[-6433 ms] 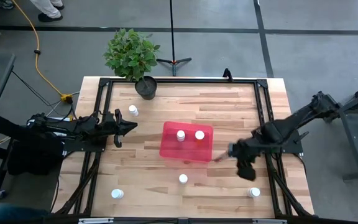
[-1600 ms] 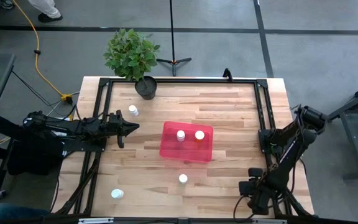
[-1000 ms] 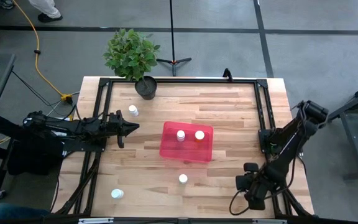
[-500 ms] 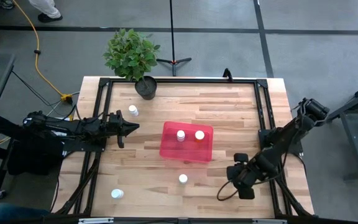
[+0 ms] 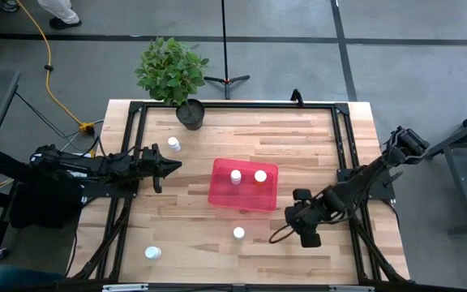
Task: Pick and place pill bottles into a basket
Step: Put the white medicine bottle into the bin
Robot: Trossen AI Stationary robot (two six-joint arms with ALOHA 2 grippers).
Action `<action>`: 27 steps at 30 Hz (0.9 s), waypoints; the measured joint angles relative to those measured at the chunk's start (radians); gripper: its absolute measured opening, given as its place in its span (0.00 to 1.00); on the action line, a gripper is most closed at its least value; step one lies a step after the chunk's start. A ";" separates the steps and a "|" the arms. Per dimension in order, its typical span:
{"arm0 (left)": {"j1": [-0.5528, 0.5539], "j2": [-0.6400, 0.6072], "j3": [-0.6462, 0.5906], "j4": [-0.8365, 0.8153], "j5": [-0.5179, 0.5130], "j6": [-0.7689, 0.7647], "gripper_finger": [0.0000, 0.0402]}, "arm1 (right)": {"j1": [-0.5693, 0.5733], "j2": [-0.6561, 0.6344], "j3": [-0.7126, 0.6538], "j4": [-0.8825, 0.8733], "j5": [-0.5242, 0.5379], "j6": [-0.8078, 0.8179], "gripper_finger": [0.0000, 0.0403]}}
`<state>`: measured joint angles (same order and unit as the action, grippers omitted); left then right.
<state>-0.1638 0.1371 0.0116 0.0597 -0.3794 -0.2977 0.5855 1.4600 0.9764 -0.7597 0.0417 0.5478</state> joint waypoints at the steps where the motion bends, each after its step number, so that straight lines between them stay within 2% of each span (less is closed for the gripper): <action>1: 0.000 0.000 0.000 0.000 0.000 0.000 0.14 | -0.008 0.000 0.000 0.010 0.008 -0.014 0.40; 11: 0.000 0.000 0.000 0.000 0.000 0.000 0.14 | -0.101 0.000 0.000 0.142 0.048 -0.116 0.40; 27: 0.000 0.000 0.000 0.000 -0.005 0.000 0.14 | -0.207 0.000 0.000 0.305 0.055 -0.266 0.40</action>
<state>-0.1637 0.1371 0.0116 0.0597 -0.3847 -0.2979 0.3786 1.4601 0.9764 -0.4550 0.0963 0.2814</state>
